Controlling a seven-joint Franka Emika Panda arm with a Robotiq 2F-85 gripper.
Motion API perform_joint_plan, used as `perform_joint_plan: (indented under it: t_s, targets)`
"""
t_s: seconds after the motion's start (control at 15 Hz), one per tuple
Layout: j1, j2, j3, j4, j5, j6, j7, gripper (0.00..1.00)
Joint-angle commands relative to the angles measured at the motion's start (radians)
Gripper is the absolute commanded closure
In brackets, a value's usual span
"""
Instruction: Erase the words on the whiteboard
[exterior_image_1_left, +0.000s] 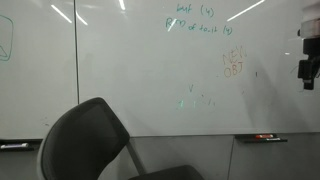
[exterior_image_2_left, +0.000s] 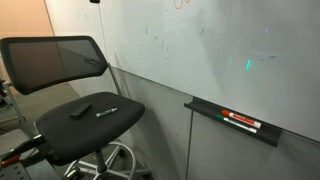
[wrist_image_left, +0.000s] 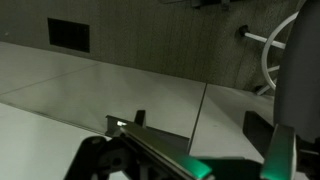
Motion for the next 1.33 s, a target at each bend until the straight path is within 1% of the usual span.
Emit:
perform_joint_plan:
  t_s: [0.0,0.4,0.67,0.93,1.27]
  targets:
    - [0.079,-0.069,0.093,-0.048,-0.033,-0.037,0.046,0.00]
    - [0.216,-0.043,0.250,-0.070,-0.027,-0.074,0.120,0.00]
    - [0.289,-0.014,0.330,-0.069,-0.043,-0.078,0.149,0.00]
    - [0.344,0.028,0.387,-0.068,-0.086,-0.071,0.150,0.00]
    - [0.408,0.123,0.421,-0.052,-0.053,-0.052,0.173,0.00]
